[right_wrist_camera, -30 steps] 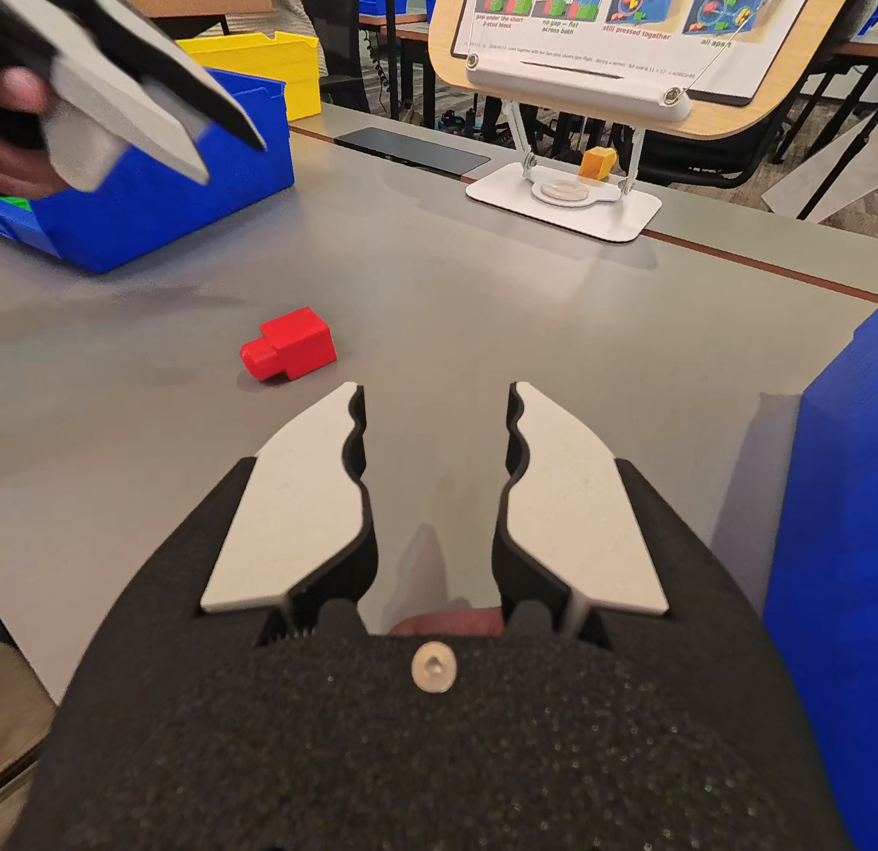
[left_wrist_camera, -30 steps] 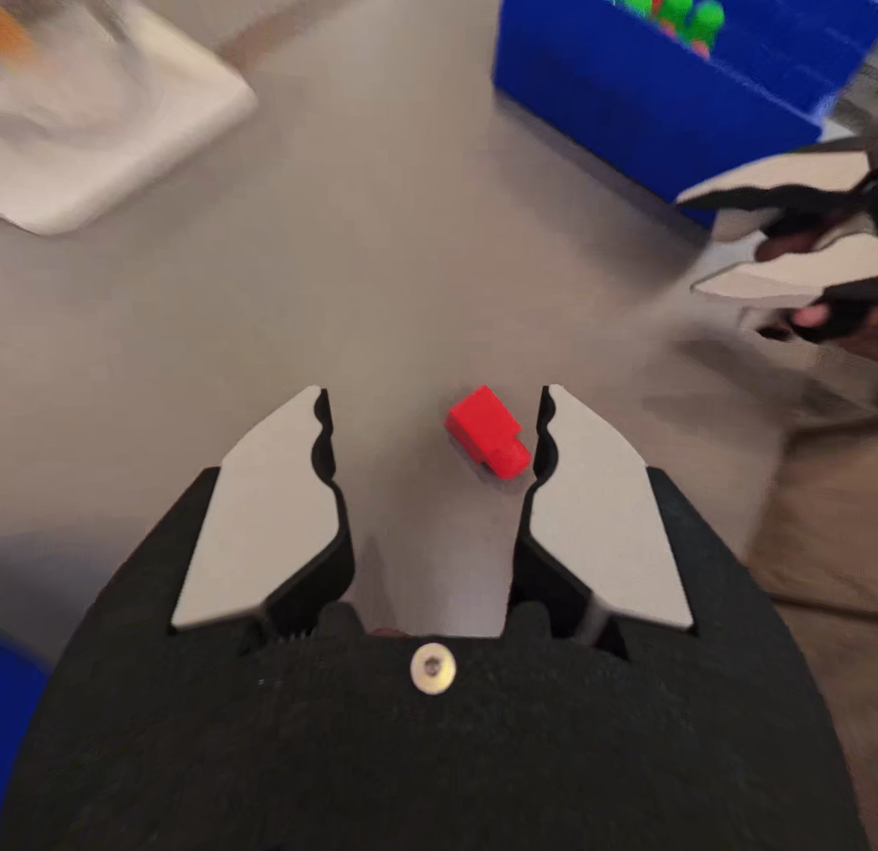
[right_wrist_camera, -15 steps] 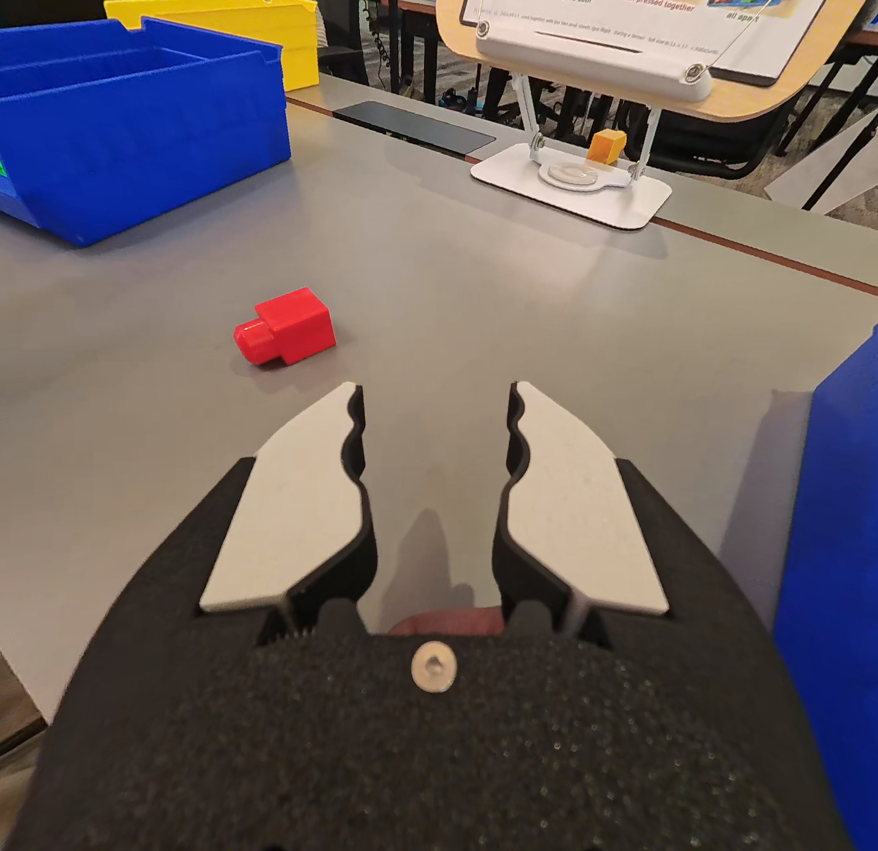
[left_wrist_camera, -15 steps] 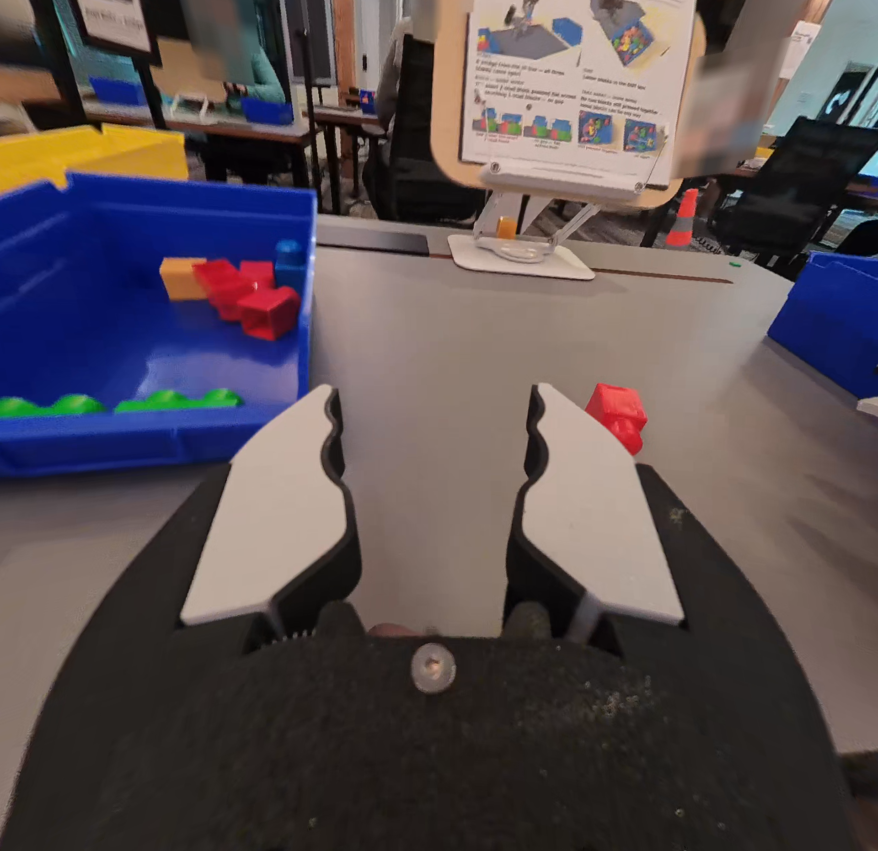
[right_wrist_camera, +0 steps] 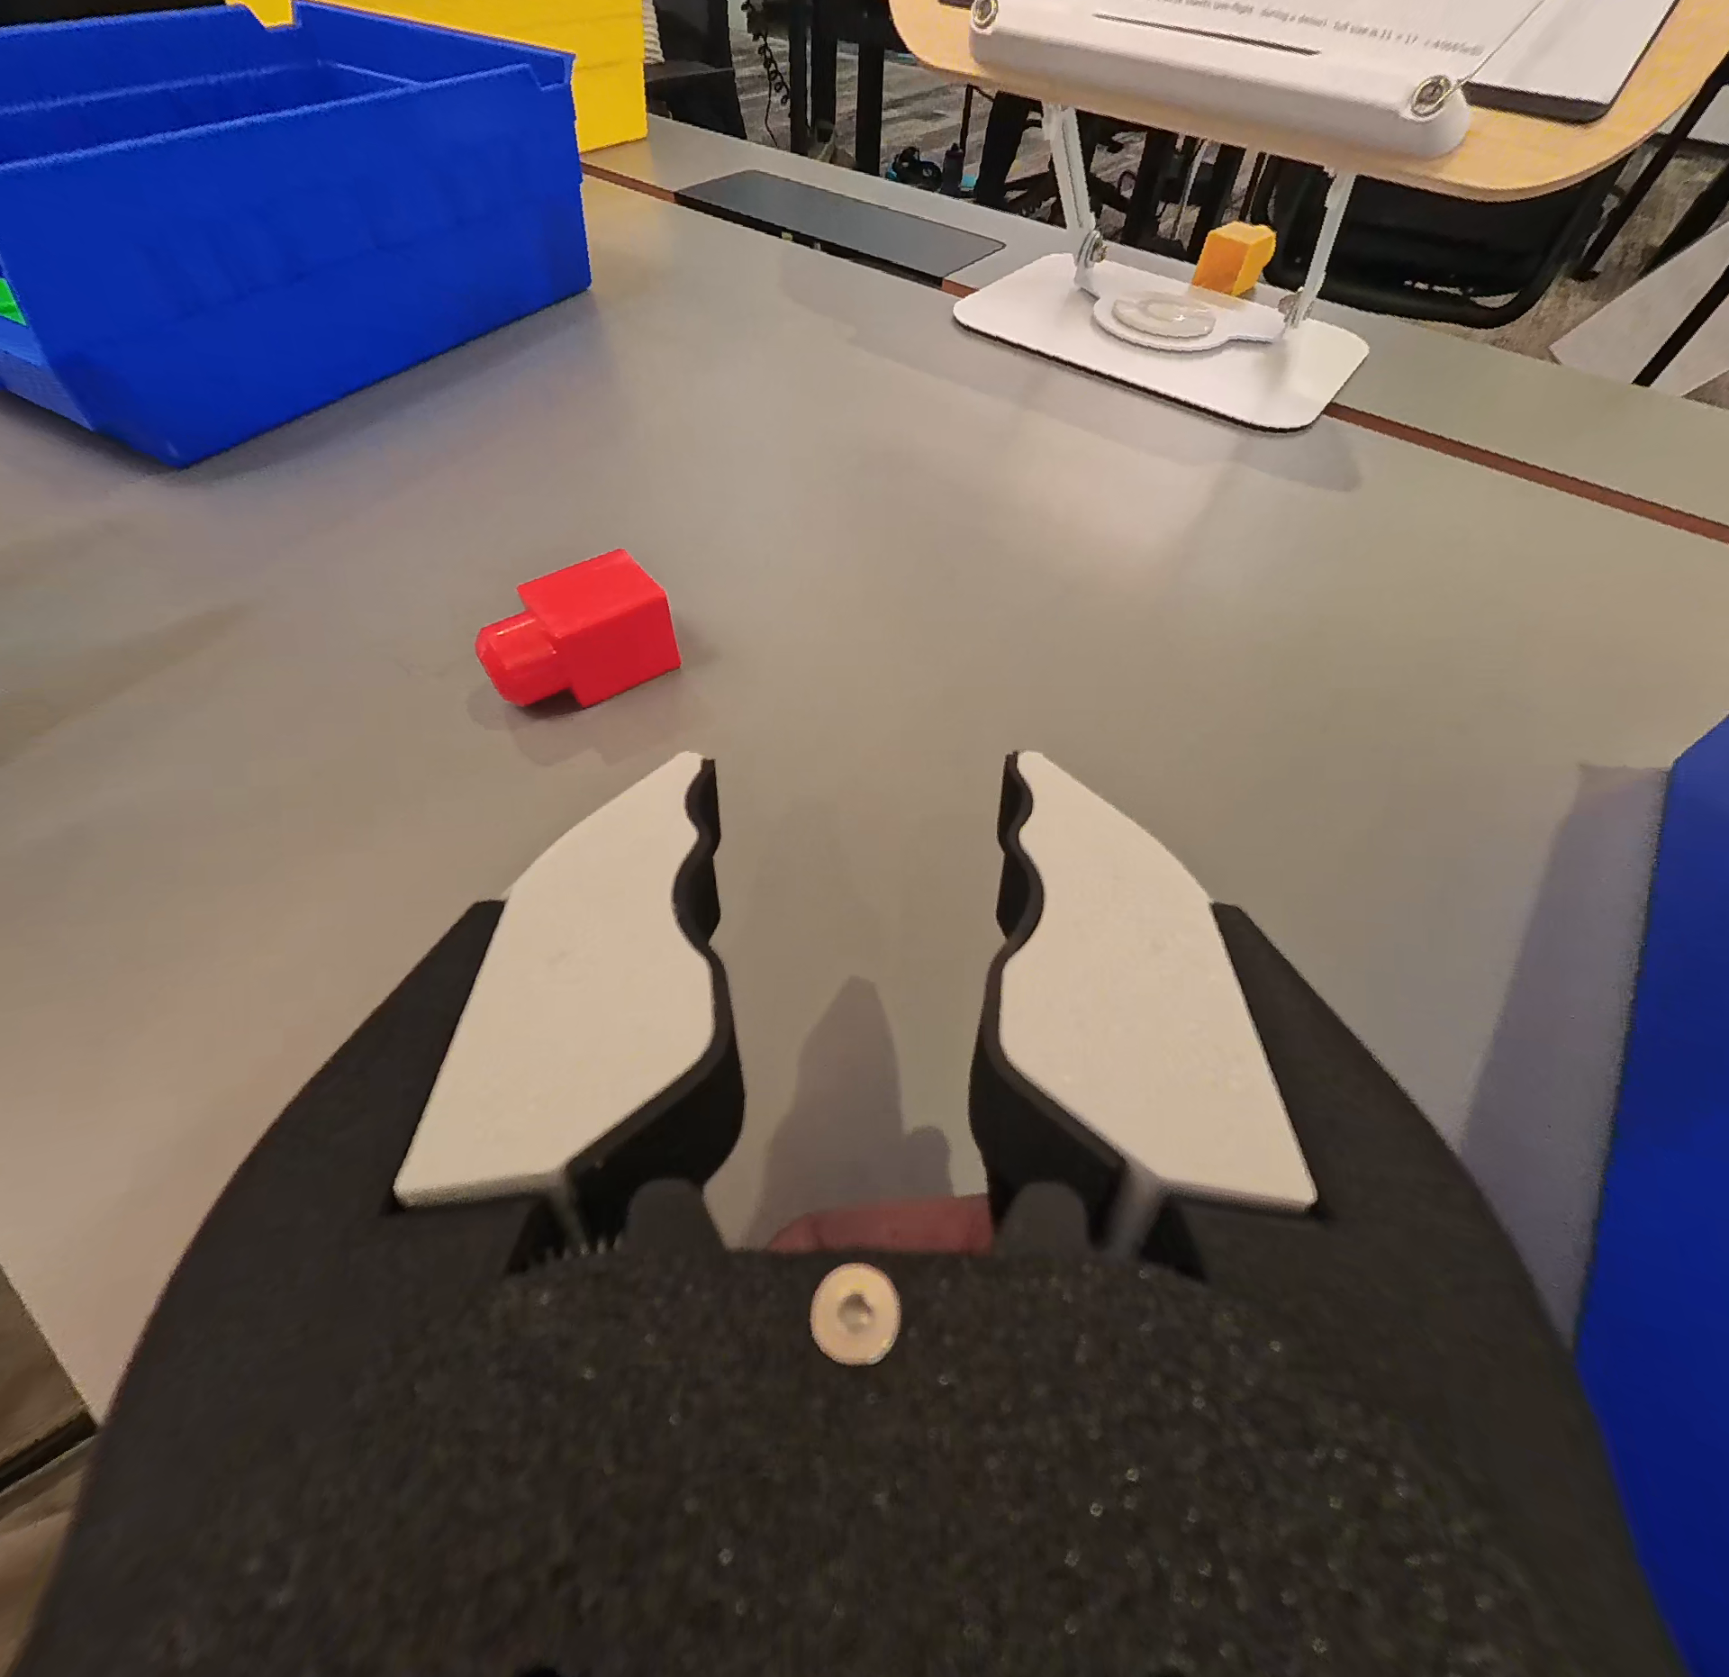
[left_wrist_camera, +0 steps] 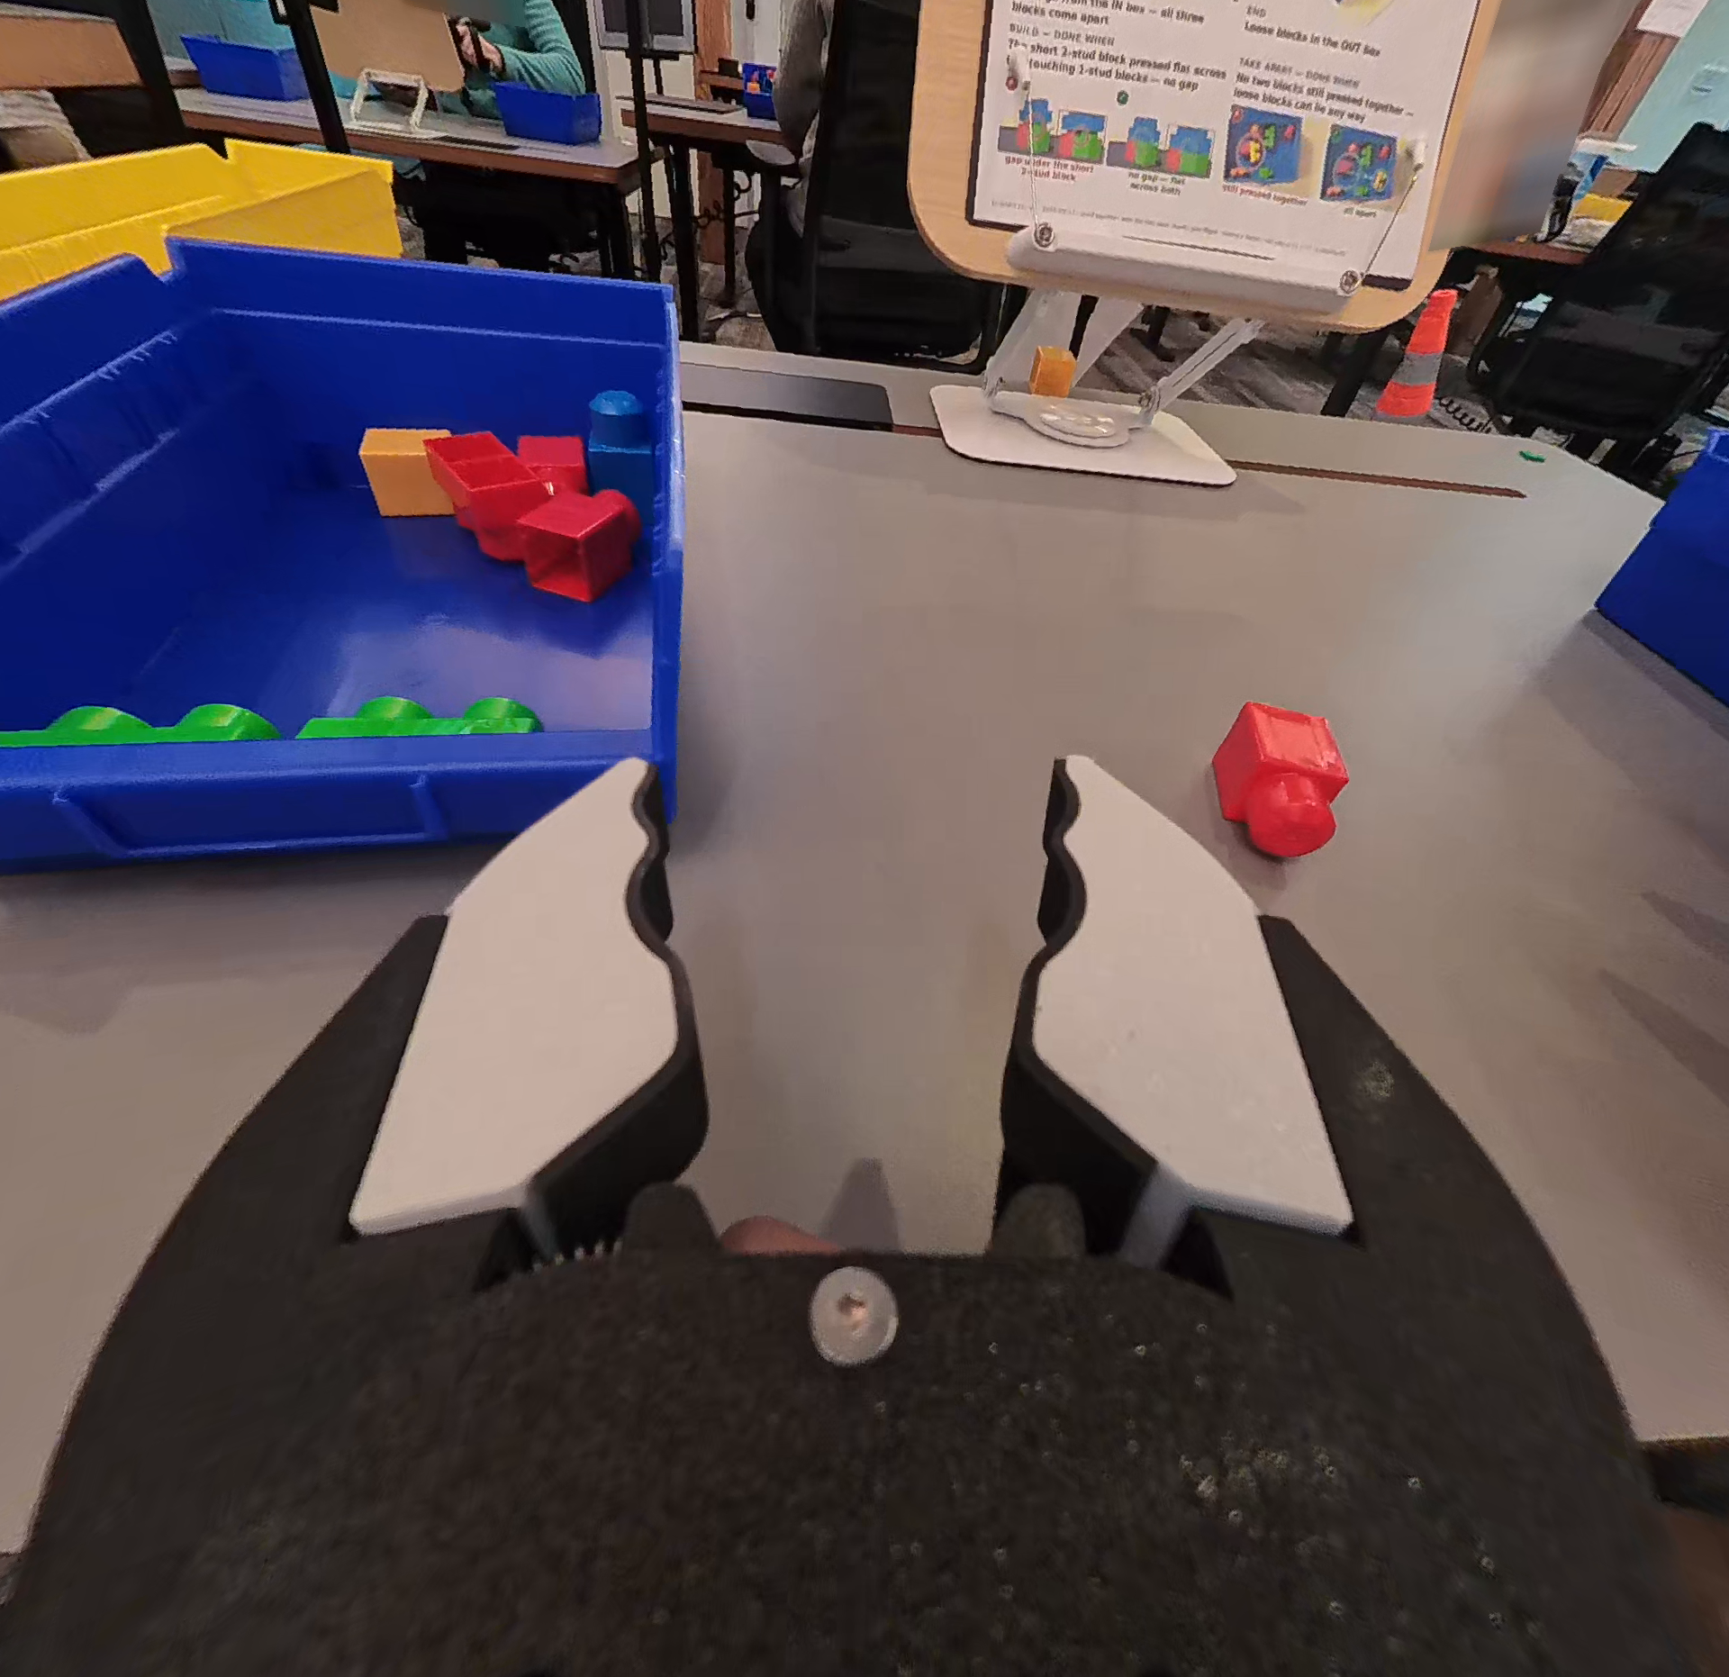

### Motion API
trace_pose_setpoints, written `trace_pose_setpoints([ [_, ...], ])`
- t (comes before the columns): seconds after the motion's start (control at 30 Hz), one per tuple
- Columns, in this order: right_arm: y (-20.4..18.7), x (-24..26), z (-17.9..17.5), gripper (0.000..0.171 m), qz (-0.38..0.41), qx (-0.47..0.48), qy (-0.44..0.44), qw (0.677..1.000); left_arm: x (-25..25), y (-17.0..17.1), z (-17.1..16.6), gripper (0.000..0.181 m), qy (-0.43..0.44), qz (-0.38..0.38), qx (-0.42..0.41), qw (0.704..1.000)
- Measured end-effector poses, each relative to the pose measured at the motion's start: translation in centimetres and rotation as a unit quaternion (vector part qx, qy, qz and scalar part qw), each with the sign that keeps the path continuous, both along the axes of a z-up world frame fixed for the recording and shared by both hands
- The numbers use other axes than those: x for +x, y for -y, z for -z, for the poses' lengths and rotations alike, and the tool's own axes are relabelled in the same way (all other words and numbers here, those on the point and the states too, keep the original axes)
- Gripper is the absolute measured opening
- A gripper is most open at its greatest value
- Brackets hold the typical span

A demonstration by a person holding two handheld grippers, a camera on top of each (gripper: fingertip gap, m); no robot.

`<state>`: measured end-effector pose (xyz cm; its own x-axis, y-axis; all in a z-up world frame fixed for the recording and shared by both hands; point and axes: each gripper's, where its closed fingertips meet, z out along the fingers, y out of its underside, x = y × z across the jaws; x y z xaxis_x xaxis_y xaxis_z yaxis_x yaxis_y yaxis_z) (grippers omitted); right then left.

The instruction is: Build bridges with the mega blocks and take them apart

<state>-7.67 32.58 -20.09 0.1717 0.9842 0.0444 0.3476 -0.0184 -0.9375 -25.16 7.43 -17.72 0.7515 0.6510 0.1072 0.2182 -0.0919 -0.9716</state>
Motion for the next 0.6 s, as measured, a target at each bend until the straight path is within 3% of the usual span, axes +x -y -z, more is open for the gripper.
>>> trace_pose_setpoints([
  [0.3,-0.3,0.1,0.1,0.057,0.001,-0.005,-0.001,1.0,-3.1,-0.2,-2.7,0.075,-0.012,0.007,-0.042,0.999],
  [0.5,-0.4,0.3,0.1,0.057,-0.001,-0.012,-0.002,1.0,-12.0,-1.5,-4.4,0.073,-0.007,0.08,-0.185,0.979],
  [0.6,-0.5,0.3,0.2,0.057,0.001,-0.012,0.001,1.0,-16.3,-2.9,-2.6,0.07,0.028,0.134,-0.26,0.956],
])
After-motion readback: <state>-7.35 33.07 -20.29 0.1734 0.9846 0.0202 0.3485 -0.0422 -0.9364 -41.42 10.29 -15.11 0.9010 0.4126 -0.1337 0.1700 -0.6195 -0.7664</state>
